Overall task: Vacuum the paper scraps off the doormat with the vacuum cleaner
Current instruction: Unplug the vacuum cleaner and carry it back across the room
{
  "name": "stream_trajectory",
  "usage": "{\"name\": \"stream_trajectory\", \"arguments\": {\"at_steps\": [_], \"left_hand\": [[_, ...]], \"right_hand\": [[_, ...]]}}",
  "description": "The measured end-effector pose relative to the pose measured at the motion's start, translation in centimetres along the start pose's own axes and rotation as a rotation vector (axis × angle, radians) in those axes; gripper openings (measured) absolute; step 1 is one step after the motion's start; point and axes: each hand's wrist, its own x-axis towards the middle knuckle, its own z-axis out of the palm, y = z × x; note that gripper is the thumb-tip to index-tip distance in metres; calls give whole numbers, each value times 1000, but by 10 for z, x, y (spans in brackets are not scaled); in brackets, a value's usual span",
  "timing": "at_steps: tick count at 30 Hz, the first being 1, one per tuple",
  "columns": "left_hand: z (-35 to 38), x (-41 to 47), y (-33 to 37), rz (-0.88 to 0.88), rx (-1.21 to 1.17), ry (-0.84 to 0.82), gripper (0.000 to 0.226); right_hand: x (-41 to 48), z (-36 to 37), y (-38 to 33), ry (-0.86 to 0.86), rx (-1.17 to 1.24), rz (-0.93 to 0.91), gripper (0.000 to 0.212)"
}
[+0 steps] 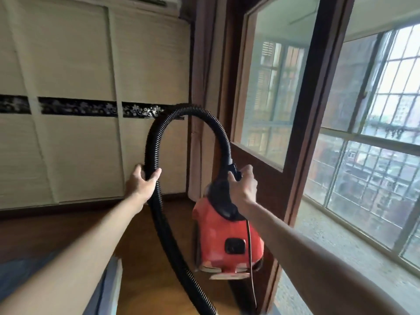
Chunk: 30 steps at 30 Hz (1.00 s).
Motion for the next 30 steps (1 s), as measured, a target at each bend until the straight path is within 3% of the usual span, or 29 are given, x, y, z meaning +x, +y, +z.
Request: {"name": "stream_trajectory", "arguments": {"at_steps": [5,14,23,30], "left_hand": [[-3,41,-9,-27,103,61,57],[-7,139,-53,-54,260,87,52],[46,289,-90,-160,196,34,71],[107,393,-90,-123,156,74,58]], "right_hand": [[45,54,-12,-78,45,-27,28],[130,154,-23,-152,13,-88,32],[248,274,-22,-188,15,-84,32],[340,343,-29,-181,53,-94,29]]}}
